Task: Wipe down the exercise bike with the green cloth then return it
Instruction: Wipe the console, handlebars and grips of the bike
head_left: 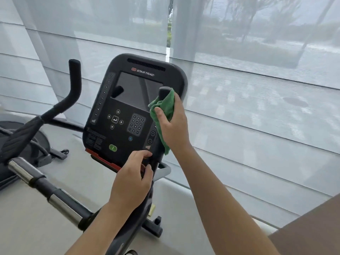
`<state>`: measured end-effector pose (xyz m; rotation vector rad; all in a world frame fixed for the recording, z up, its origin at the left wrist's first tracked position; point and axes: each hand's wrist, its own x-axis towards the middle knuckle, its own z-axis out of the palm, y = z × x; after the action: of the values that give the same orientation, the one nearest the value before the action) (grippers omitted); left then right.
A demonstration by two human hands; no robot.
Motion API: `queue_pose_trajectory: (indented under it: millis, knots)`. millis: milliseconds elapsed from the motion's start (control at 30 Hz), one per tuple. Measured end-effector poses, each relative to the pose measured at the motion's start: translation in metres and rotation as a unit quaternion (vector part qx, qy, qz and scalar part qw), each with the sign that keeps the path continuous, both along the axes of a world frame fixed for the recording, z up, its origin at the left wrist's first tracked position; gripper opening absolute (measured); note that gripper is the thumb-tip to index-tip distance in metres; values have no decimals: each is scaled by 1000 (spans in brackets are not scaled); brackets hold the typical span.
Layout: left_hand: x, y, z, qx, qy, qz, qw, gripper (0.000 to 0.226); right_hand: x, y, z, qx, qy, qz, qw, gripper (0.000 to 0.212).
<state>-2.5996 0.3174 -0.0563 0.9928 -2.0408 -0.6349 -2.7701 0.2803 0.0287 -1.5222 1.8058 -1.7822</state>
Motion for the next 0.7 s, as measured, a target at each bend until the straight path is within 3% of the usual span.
queue_pose_trajectory:
  millis: [133, 233, 400, 533, 700]
  knots:
    - [-3, 1, 0, -10, -13, 18, 1000, 30, 7, 7, -32, 10, -70, -37, 997, 37]
    - [-3, 1, 0, -9, -11, 30, 999, 29, 11, 21, -58, 41, -176, -14, 983, 14]
    - [-2, 1, -1, 3, -24, 76, 997, 17, 10, 47, -82, 105, -262, 61, 958, 21]
    - [-1, -1, -3, -3, -33, 97, 995, 9, -10, 60, -79, 125, -222, 75, 964, 15]
    - [-2, 1, -1, -6, -35, 103, 994, 19, -52, 34, 2, -20, -128, 6, 992, 8]
